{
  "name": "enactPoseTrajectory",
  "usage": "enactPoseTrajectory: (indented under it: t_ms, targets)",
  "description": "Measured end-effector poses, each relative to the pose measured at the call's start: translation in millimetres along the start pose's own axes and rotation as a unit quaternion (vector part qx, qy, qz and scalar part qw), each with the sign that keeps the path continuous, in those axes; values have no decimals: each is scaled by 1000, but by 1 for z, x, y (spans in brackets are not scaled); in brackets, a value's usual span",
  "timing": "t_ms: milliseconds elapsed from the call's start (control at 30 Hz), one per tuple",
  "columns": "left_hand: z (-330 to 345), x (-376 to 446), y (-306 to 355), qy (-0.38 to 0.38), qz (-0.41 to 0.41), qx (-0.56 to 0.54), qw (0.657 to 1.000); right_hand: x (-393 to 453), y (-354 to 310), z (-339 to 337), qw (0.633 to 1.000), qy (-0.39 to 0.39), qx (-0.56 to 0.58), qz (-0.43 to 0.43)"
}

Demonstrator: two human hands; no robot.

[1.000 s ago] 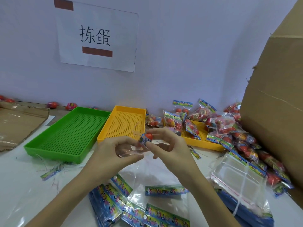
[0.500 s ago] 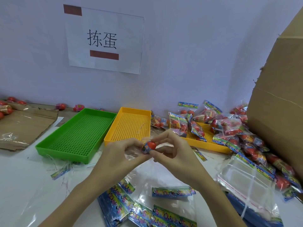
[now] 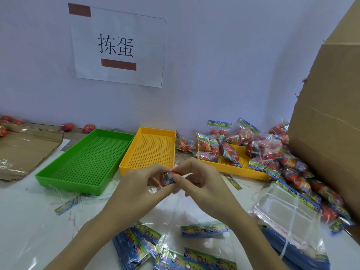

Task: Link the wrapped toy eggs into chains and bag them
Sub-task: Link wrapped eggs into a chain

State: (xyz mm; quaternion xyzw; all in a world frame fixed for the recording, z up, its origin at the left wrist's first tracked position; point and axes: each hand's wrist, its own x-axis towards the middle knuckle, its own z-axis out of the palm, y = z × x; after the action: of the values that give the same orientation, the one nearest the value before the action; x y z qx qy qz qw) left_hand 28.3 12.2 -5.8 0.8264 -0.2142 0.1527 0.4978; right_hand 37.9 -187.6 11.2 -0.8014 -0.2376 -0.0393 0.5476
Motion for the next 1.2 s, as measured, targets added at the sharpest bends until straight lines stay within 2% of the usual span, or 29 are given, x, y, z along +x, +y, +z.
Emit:
enactPoseTrajectory:
  t_ms: [133, 300, 400, 500, 733, 1033, 1200]
  targets:
    - [-1, 0, 1, -7, -15, -8, 1000, -1, 1, 3, 1000, 9, -15, 6]
    - [-3, 0, 6, -24, 17, 26, 999, -2, 0, 9, 998, 30, -57, 5]
    - [-6, 1, 5, -7, 4, 9, 1000, -2, 0, 7, 997, 58, -21, 34]
    - [-5, 0, 3, -10, 9, 17, 1000, -2, -2, 4, 998, 36, 9, 51]
    - [-2, 0, 3, -26, -30, -50, 998, -3, -4, 0, 997, -6, 29, 68]
    - [-1, 2, -1, -54, -21, -70, 996, -3, -5, 3, 997, -14, -61, 37]
    - [-1, 2, -8, -72, -35, -63, 995, -6, -7, 12, 994, -49, -84, 47]
